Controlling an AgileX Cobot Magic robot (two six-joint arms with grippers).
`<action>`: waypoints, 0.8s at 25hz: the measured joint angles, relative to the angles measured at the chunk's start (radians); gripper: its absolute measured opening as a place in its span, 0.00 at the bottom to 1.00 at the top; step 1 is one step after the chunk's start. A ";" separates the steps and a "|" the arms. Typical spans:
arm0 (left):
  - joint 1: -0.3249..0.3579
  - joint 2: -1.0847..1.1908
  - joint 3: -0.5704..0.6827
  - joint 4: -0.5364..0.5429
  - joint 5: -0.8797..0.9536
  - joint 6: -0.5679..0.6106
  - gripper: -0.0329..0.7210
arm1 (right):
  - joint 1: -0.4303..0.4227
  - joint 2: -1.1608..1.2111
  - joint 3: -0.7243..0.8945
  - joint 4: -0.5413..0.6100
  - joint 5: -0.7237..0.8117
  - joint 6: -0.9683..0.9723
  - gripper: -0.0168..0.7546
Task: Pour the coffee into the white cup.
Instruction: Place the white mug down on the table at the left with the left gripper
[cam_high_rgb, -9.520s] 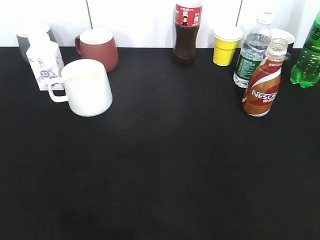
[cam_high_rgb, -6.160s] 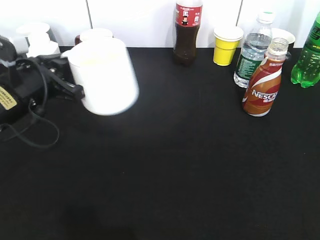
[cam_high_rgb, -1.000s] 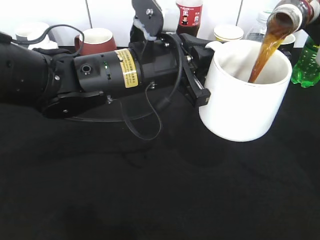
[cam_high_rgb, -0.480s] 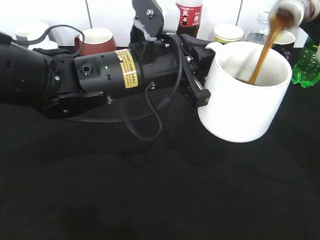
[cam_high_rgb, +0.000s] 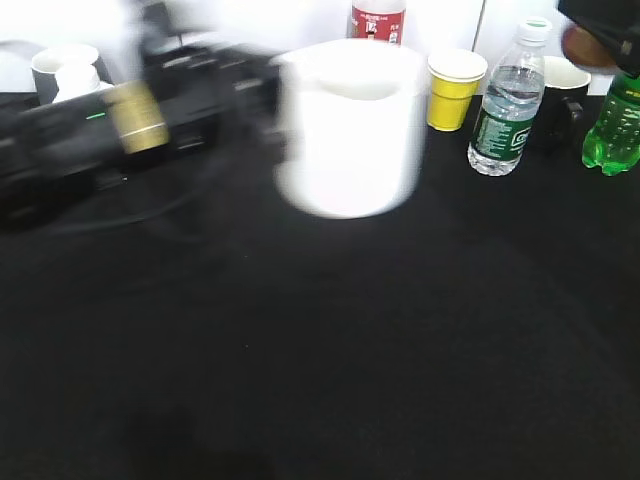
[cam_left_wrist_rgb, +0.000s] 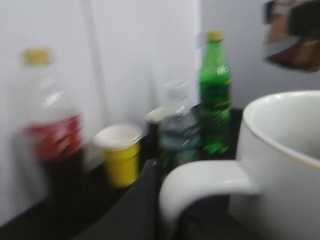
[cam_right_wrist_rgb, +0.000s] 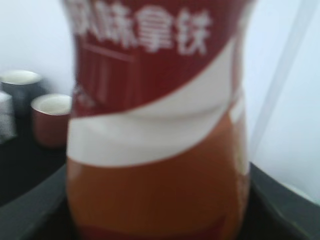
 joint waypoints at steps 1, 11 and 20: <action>0.039 -0.006 0.045 -0.001 -0.024 0.000 0.10 | 0.000 0.000 0.000 0.001 0.016 0.007 0.69; 0.236 0.209 0.189 -0.253 -0.201 0.214 0.10 | 0.000 0.036 0.000 0.002 0.022 0.012 0.69; 0.236 0.404 0.011 -0.304 -0.268 0.304 0.10 | 0.000 0.036 0.000 0.002 0.022 0.013 0.69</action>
